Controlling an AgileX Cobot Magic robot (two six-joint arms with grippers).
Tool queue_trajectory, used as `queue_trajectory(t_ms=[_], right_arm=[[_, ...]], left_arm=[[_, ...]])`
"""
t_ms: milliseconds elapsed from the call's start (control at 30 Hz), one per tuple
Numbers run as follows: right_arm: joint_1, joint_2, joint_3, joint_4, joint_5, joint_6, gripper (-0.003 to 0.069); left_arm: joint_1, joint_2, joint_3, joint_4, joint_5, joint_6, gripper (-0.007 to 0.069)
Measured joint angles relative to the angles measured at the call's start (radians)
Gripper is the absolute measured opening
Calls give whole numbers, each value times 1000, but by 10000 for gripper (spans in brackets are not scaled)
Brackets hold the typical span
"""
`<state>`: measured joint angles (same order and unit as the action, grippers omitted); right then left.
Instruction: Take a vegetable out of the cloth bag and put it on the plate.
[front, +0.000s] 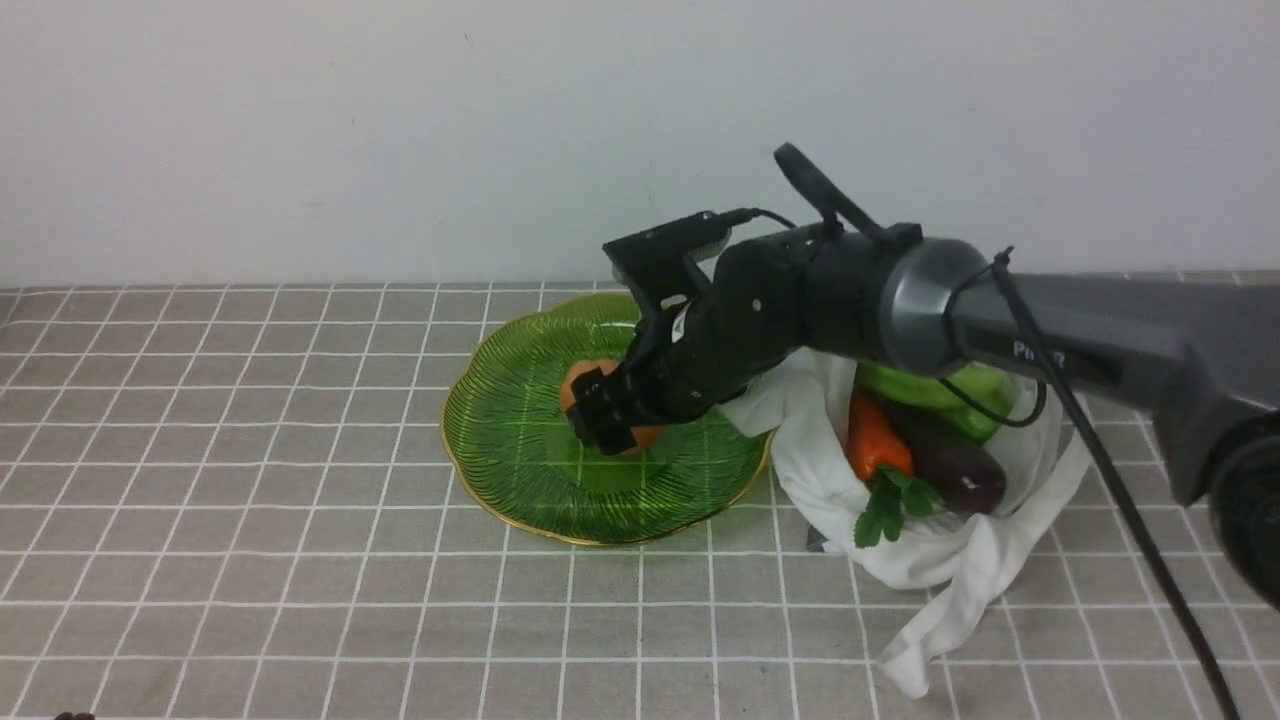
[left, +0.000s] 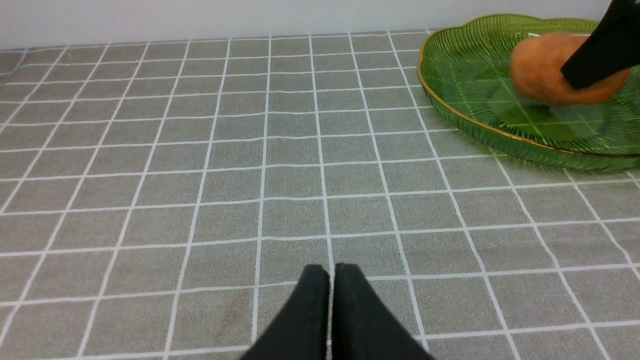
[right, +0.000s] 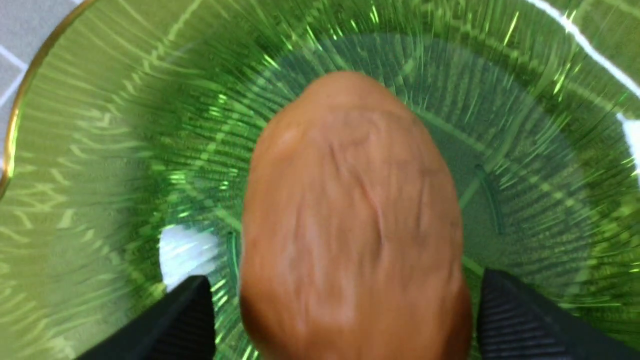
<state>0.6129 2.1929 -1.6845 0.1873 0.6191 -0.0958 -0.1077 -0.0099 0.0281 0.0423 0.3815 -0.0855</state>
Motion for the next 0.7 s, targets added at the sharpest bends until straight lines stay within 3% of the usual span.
queue_trajectory(t_ms=[133,267,300,333,400,500,600,633,700], right_arm=[[0,-11,-62,-33,118,0,688],[0,-70,-261,-99,426,1,678],[0,-70,-272,-102,440,1,676],[0,-101,-375,-119,545,1,638],[0,-120,-432,-135,588,1,608],[-2,-198,-559,-202,620,14,463],[-12,-293,-558,-241,636,44,307],[-12,-300,-555,-243,637,45,297],[-18,-380,-512,-252,641,53,199]], left_arm=[[0,0,0,0,0,0,-5],[0,0,0,0,0,0,-5],[0,0,0,0,0,0,-5],[0,0,0,0,0,0,-5],[0,0,0,0,0,0,-5],[0,0,0,0,0,0,-5],[0,0,0,0,0,0,-5],[0,0,0,0,0,0,-5],[0,0,0,0,0,0,-5]])
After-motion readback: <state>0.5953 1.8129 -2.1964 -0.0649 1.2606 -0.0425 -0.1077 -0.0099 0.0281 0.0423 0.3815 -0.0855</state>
